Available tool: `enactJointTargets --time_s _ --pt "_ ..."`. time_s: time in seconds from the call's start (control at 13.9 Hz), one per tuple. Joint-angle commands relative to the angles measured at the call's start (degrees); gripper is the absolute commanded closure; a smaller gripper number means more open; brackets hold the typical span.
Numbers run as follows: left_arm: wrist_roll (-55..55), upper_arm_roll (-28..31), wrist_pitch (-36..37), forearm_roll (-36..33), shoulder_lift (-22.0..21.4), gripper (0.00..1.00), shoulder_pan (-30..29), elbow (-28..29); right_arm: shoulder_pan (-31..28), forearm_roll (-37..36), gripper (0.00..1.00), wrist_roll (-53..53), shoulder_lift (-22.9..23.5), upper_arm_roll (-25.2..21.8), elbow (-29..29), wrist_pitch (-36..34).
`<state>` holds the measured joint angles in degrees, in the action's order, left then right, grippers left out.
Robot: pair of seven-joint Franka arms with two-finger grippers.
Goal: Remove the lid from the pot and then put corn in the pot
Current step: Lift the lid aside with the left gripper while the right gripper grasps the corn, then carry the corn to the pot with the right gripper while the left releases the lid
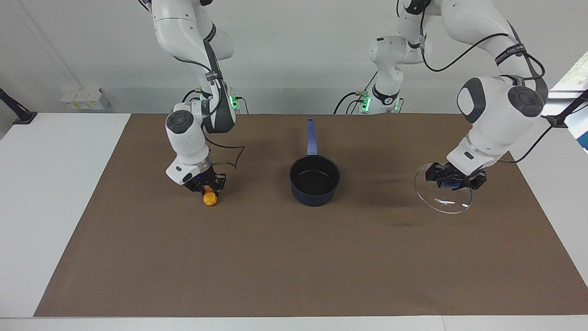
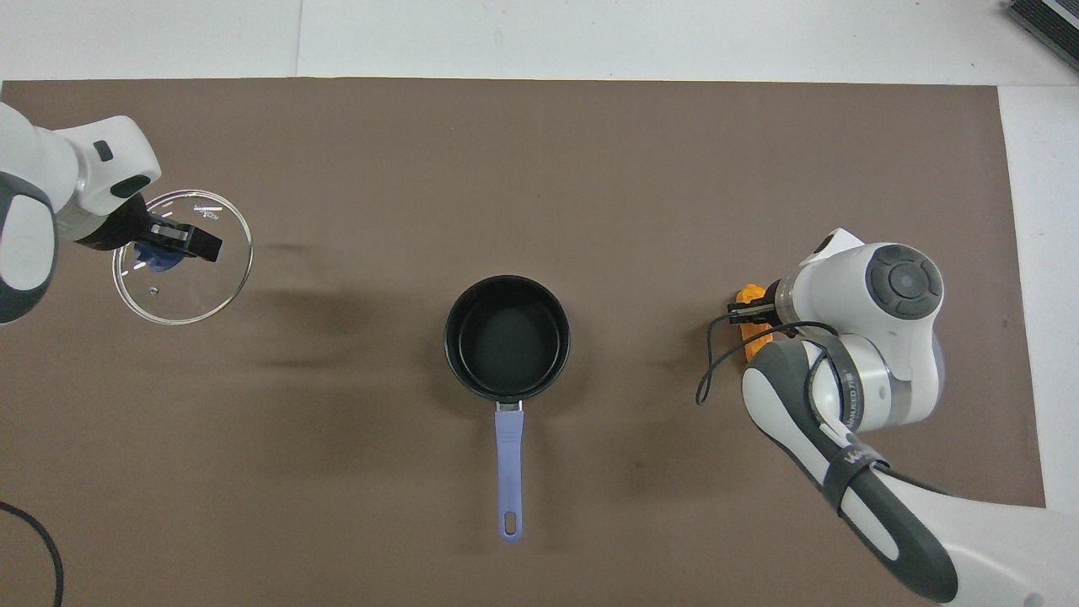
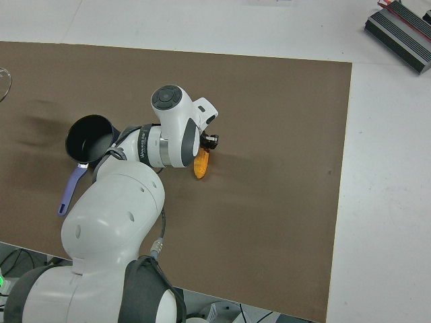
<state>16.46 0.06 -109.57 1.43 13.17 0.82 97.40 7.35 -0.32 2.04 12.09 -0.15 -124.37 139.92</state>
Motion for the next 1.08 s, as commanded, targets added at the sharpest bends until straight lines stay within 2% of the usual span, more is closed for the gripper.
enactJointTargets --time_s 0.0,0.07,0.22,0.36,0.65,0.79,0.86,0.93,1.01 --pt "2.87 -0.67 -1.87 -0.11 -4.11 1.00 -3.36 6.03 -0.32 1.02 0.89 -1.25 -1.80 0.85 -0.26 0.45" --pt "4.45 -0.67 -3.18 -0.11 -4.64 1.00 -4.41 7.87 -0.32 1.02 0.96 -1.17 -2.68 1.11 -0.26 0.18" --pt "5.95 -0.76 -6.95 -0.02 -5.52 1.00 -6.70 11.83 -0.15 1.02 1.00 -0.99 -4.44 1.99 -0.09 -0.34" --pt "5.96 -0.67 -10.73 0.07 -5.96 1.00 -6.88 15.96 1.51 1.11 1.00 0.75 -5.23 2.26 1.49 -1.22" --pt "6.31 -0.67 -21.62 0.07 -6.06 1.00 -7.59 25.36 7.83 1.11 1.00 10.32 -5.24 2.26 9.29 -9.29" --pt "6.31 -0.67 -26.90 0.07 -5.09 1.00 -7.68 28.18 12.40 1.11 1.00 16.82 -4.10 2.26 13.43 -12.81" --pt "6.31 -0.67 -27.36 0.07 -4.83 0.95 -7.59 28.28 13.81 1.11 1.00 19.38 -3.74 2.26 14.67 -13.61" --pt "6.48 -0.67 -27.36 0.07 -4.91 0.31 -7.68 28.28 15.22 1.20 1.00 21.14 -3.65 2.34 15.55 -14.14" --pt "6.05 -0.67 -27.02 0.24 -4.91 0.00 -7.59 27.76 17.06 1.37 1.00 22.64 -3.57 2.43 16.17 -14.58"
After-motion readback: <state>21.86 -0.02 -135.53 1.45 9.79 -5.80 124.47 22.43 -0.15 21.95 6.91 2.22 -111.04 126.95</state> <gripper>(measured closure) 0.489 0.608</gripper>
